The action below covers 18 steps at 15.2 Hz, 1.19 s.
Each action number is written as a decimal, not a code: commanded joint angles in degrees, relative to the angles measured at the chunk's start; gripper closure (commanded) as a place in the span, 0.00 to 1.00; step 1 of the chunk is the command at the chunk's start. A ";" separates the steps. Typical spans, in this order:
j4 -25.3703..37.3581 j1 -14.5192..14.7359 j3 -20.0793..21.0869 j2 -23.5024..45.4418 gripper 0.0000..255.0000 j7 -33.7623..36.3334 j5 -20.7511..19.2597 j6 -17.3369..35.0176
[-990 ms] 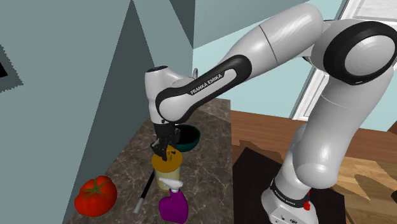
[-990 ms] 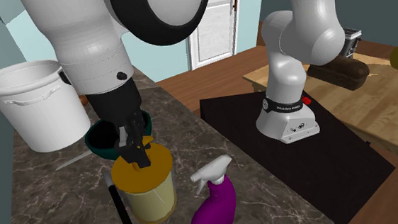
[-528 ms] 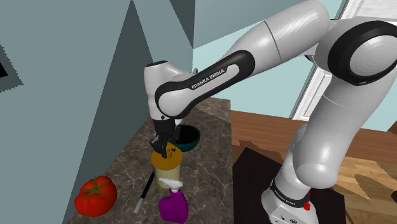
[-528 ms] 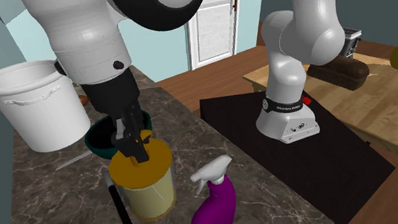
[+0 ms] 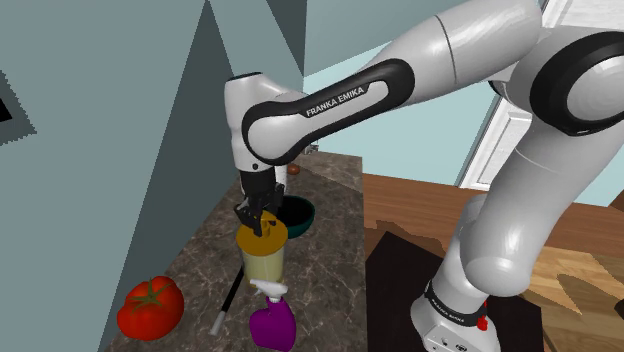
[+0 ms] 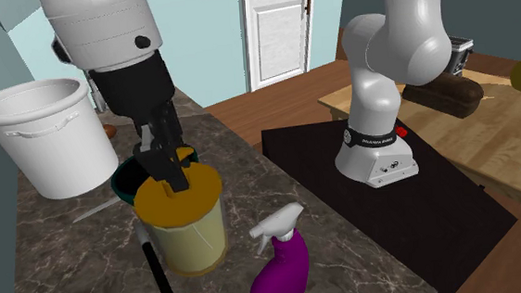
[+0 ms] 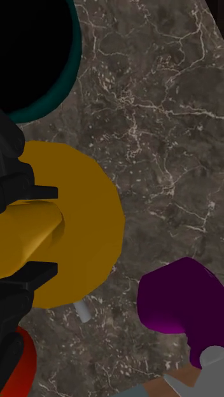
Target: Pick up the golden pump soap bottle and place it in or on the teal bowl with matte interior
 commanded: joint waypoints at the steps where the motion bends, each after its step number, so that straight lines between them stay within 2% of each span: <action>1: 1.11 0.00 -0.02 -0.39 1.00 0.09 0.05 -1.48; 18: 11.42 -0.26 -0.54 -3.16 1.00 0.51 0.28 -14.47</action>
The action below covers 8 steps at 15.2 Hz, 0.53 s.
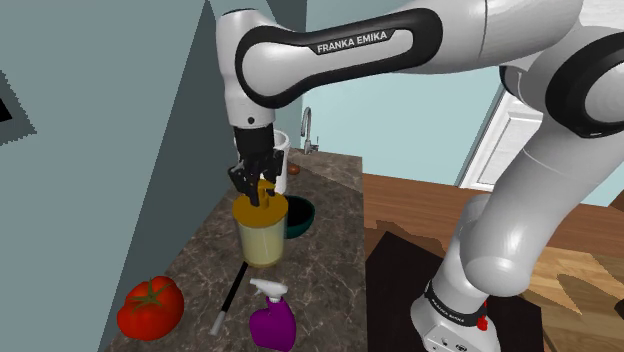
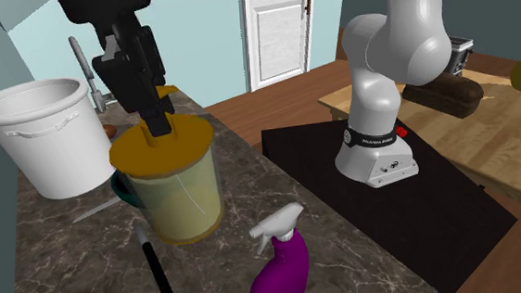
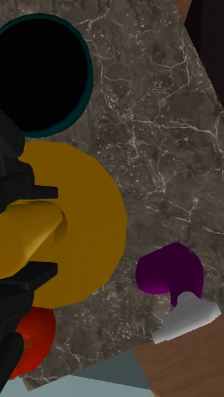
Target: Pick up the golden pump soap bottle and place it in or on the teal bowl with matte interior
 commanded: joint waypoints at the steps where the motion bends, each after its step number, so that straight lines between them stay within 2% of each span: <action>1: 1.41 -0.09 -0.14 -0.21 1.00 -0.06 -0.03 -1.61; 3: 2.40 -0.11 -0.17 -0.27 1.00 0.01 -0.04 -2.66; 8: 6.17 -3.09 -3.85 0.28 1.00 -6.02 -1.40 -6.44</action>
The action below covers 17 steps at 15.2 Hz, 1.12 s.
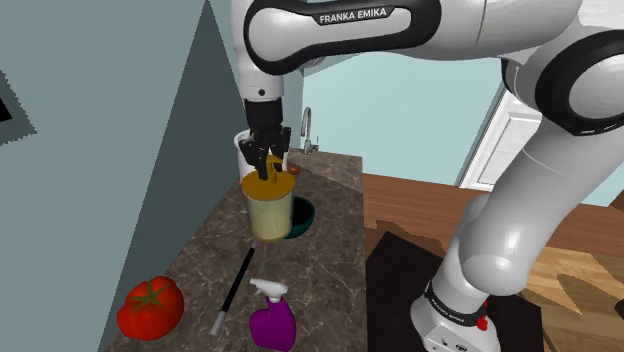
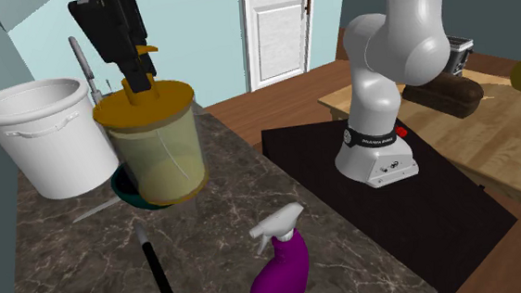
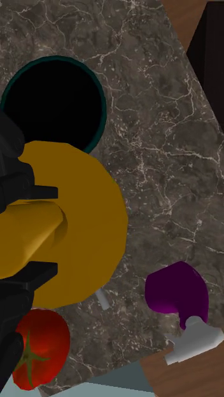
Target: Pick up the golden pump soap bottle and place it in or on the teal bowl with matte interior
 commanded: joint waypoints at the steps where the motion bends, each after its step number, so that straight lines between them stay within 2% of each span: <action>1: 1.79 -1.14 -1.41 0.46 1.00 -2.37 -0.57 -1.50; 7: 9.06 -4.59 -5.46 3.48 1.00 -9.32 -2.33 -6.24; 13: 18.85 -7.85 -8.93 8.51 1.00 -15.82 -3.72 -11.29; 17: 14.83 -7.87 -8.93 7.78 1.00 -15.94 -3.69 -8.00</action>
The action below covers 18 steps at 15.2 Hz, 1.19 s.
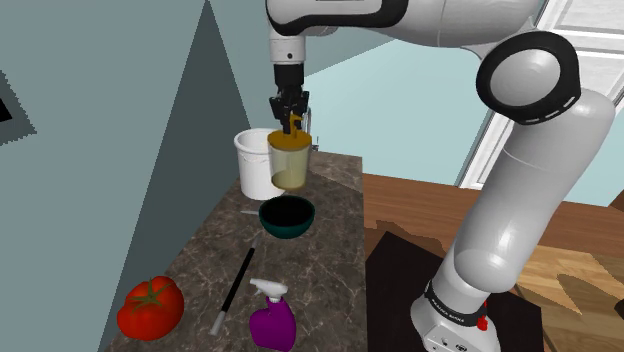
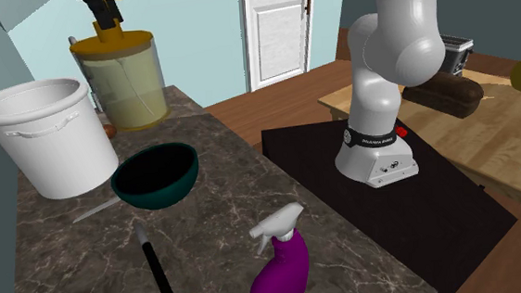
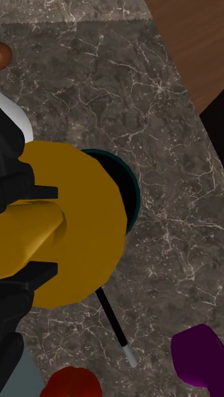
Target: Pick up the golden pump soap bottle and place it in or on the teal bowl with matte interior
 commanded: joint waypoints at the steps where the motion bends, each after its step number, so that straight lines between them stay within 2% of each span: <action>1: -1.66 -0.06 -0.06 -0.17 1.00 -0.21 -0.01 1.54; 18: -15.17 -0.04 -0.04 -0.49 1.00 -0.58 0.05 14.73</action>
